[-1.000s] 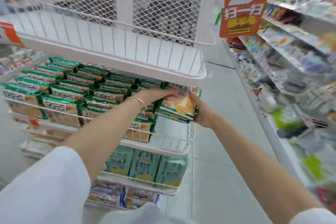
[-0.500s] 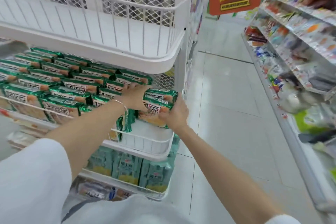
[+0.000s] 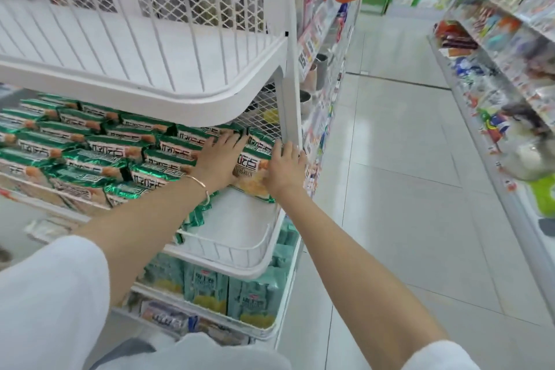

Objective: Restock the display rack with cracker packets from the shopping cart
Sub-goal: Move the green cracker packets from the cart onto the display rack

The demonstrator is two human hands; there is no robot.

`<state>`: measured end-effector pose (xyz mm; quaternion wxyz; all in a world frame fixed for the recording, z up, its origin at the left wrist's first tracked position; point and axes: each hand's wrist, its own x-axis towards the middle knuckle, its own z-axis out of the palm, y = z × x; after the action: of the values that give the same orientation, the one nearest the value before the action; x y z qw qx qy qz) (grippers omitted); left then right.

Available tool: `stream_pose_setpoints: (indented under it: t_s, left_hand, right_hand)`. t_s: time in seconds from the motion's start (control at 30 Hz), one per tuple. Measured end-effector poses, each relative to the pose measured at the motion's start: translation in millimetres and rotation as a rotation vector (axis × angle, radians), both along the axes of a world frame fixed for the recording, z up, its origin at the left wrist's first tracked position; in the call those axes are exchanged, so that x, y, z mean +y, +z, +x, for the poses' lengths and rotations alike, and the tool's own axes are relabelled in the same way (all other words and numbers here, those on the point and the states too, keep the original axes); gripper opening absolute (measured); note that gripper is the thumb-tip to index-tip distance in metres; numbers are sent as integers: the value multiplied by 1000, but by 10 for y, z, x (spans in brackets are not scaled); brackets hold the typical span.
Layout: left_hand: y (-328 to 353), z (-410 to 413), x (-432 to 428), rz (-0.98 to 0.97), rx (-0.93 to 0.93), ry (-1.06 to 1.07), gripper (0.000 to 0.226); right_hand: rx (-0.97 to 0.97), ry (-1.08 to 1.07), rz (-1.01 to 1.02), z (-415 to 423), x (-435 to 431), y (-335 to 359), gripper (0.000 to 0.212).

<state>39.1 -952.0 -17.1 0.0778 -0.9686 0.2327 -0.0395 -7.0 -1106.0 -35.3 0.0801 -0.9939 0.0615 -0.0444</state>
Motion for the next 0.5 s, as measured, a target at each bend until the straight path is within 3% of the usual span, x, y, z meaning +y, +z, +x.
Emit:
stream_pose_setpoints:
  t_s: [0.17, 0.23, 0.37, 0.5]
  left_hand:
    - [-20, 20, -2, 15, 9, -11, 121]
    - [-44, -1, 0, -1, -13, -2, 121]
    - [-38, -20, -10, 22, 6, -17, 122]
    - [3, -10, -34, 42, 39, -10, 121]
  right_hand:
    - [18, -59, -77, 29, 99, -71, 86]
    - [-15, 43, -78, 116, 92, -71, 91]
    - [-47, 236, 65, 277, -190, -21, 76]
    - [44, 204, -57, 218, -264, 33, 92]
